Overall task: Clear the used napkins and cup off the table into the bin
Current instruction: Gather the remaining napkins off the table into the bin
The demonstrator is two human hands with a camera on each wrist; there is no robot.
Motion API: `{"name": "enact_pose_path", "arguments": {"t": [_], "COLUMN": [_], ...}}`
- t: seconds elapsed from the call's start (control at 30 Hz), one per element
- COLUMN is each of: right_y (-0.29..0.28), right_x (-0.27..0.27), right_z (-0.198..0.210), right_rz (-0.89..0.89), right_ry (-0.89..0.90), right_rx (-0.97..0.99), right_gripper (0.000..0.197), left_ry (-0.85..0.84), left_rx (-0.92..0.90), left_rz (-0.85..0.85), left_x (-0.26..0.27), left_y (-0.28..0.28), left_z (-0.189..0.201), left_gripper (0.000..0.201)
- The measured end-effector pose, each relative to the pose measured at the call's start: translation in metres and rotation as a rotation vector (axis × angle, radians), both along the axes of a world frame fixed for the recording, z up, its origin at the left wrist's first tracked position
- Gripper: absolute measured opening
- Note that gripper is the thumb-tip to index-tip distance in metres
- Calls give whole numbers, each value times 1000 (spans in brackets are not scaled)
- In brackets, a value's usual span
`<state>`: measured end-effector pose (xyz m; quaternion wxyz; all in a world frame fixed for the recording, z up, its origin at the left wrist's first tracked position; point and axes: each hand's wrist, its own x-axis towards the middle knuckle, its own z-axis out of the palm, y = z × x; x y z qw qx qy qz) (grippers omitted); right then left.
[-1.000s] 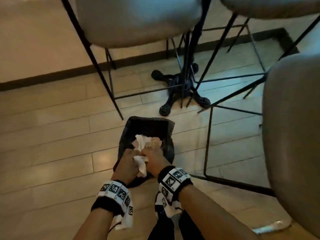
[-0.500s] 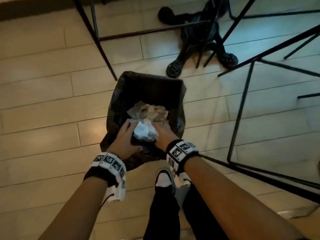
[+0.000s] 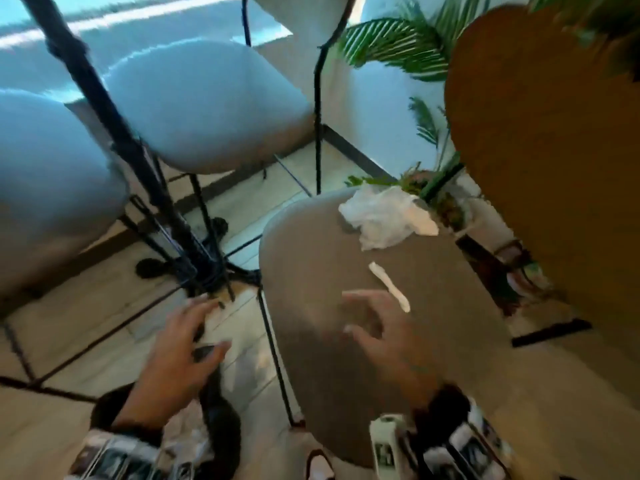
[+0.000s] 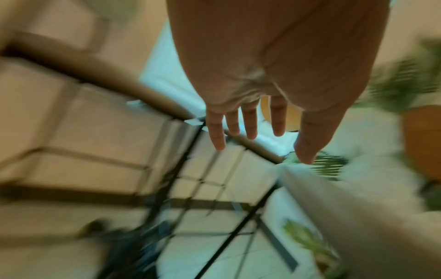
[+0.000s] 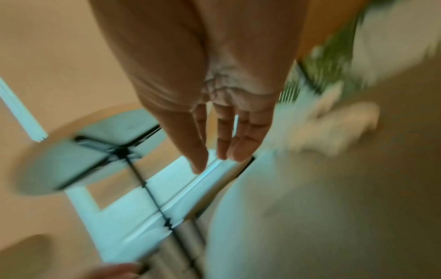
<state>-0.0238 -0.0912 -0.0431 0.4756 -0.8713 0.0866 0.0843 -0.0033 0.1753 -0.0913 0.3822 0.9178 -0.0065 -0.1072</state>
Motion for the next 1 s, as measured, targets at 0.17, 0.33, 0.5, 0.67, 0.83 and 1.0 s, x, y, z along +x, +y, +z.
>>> {"name": "enact_pose_path", "arguments": {"t": [0.17, 0.33, 0.5, 0.67, 0.83, 1.0], "right_y": [-83, -93, -119, -162, -181, -151], "right_x": [83, 81, 59, 73, 122, 148], "right_z": [-33, -70, -45, -19, -19, -28], "right_rz": [118, 210, 142, -29, -37, 235], "right_ry": [301, 225, 211, 193, 231, 271], "right_rx": [-402, -409, -111, -75, -184, -215], "right_gripper": [77, 33, 30, 51, 90, 81], "left_ry": [-163, -103, 50, 74, -7, 69], "left_rx": [270, 396, 567, 753, 590, 416], "left_rz": [-458, -654, -782, -893, -836, -784], "left_x": [129, 198, 215, 221, 203, 163], "left_y": [-134, -229, -273, -289, -278, -246], "left_z": [36, 33, 20, 15, 11, 17], "left_gripper": [73, 105, 125, 111, 79, 64]}}
